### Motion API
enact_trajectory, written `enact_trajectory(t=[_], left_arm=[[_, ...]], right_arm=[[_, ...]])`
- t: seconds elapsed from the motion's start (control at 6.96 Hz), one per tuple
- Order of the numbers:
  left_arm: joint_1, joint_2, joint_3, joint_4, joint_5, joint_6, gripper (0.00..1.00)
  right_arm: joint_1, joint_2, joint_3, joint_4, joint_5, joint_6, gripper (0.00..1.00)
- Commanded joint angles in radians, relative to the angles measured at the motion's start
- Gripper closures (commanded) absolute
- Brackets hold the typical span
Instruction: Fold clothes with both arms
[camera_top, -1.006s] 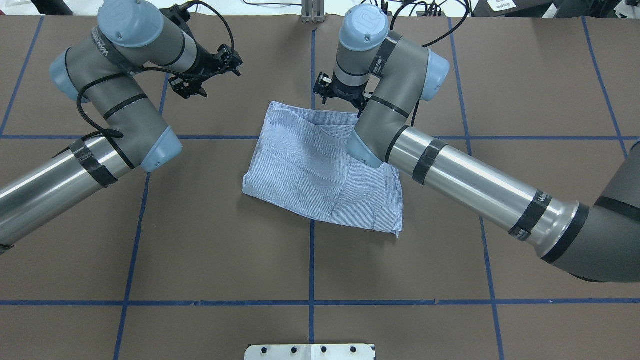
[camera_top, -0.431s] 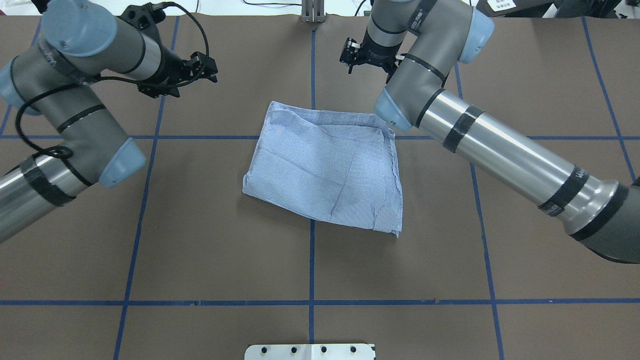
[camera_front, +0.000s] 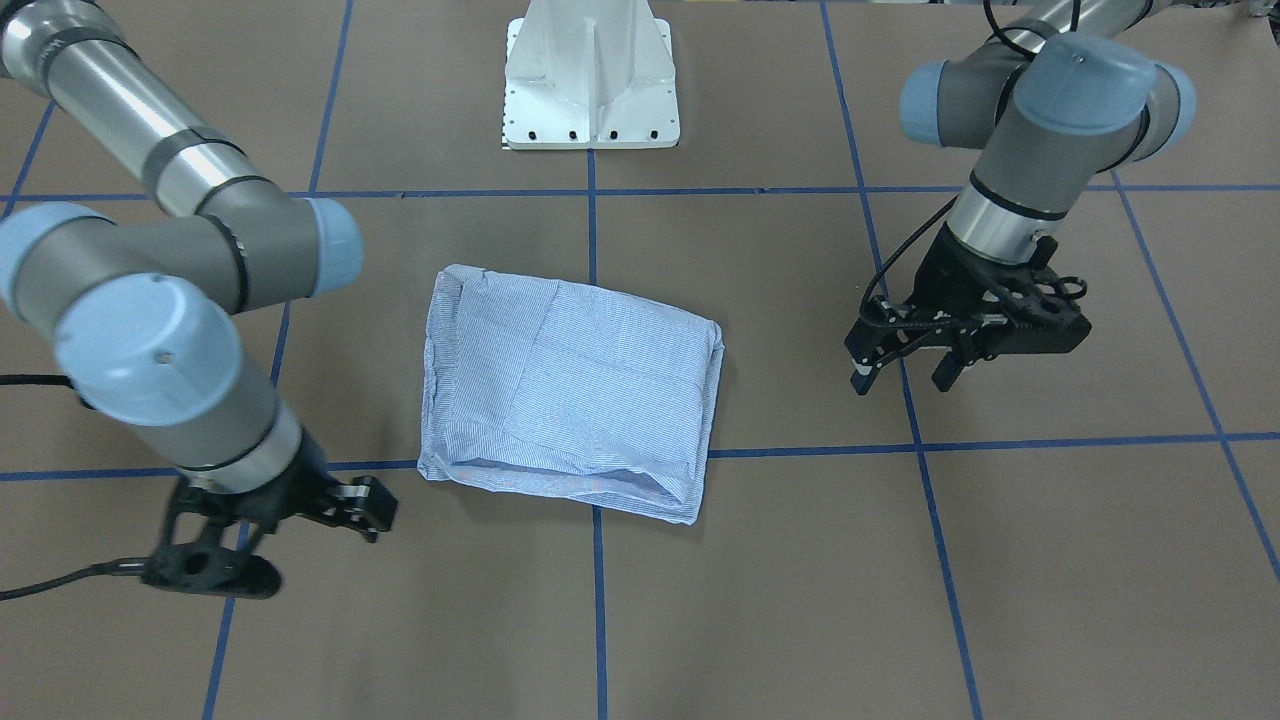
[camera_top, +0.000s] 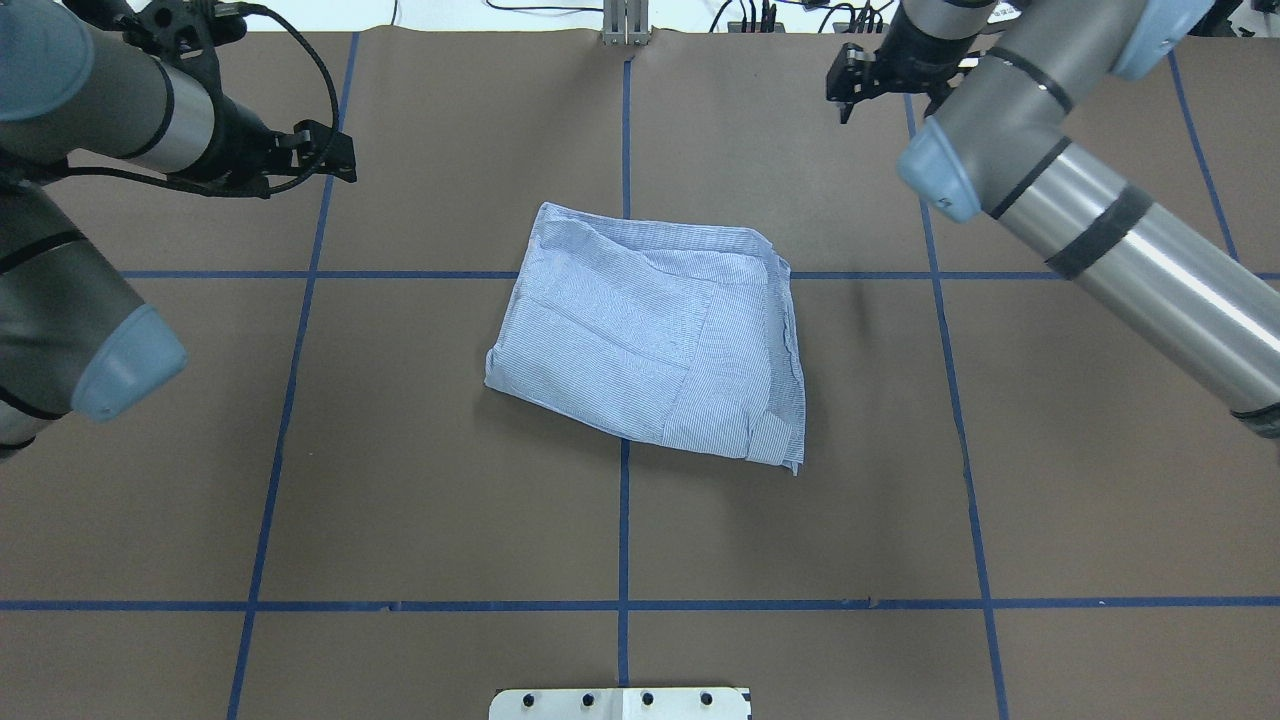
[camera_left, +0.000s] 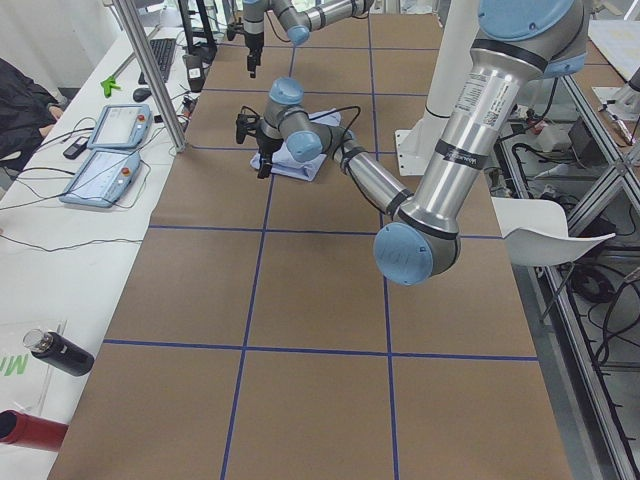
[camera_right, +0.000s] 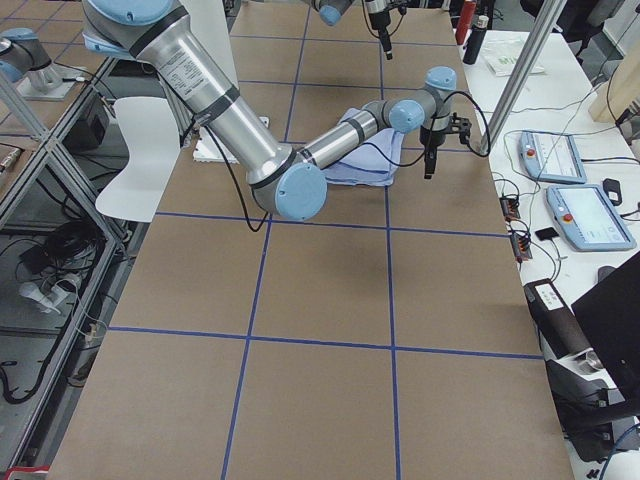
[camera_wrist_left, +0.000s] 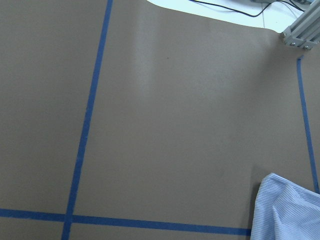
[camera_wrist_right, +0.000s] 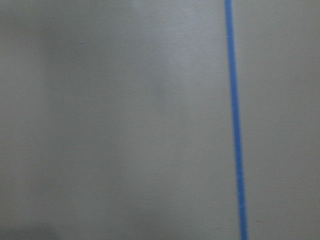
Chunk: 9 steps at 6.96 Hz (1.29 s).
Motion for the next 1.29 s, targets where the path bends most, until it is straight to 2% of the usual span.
enact_trajectory(t=[0.0,0.14,0.29,0.43,0.58,0.72,0.86,1.01,1.15], left_arm=[[-0.094,0.116,-0.086,0.055,-0.005,0.243,0.0],[-0.163,0.168,-0.085,0.055,-0.053,0.358,0.0],[-0.253,0.219,-0.077,0.055,-0.156,0.516,0.0],[-0.336,0.27,-0.062,0.058,-0.199,0.688,0.0],[-0.419,0.314,-0.027,0.058,-0.248,0.821,0.0],[-0.515,0.356,0.031,0.053,-0.344,0.967,0.0],[-0.556,0.388,0.057,0.042,-0.361,1.093,0.0],[-0.588,0.396,0.065,0.044,-0.361,1.12,0.0],[-0.603,0.397,0.08,0.045,-0.359,1.116,0.0]], right_arm=[[0.142,-0.17,0.105,-0.064,0.051,-0.326,0.0],[0.207,-0.231,0.105,-0.064,0.092,-0.453,0.0],[0.258,-0.292,0.105,-0.061,0.129,-0.567,0.0],[0.301,-0.363,0.105,-0.056,0.158,-0.667,0.0],[0.354,-0.42,0.105,-0.056,0.175,-0.771,0.0],[0.399,-0.487,0.105,-0.055,0.194,-0.874,0.0],[0.469,-0.514,0.1,-0.067,0.232,-0.887,0.0],[0.529,-0.587,0.106,-0.053,0.265,-0.89,0.0],[0.539,-0.619,0.102,-0.041,0.286,-0.889,0.0]])
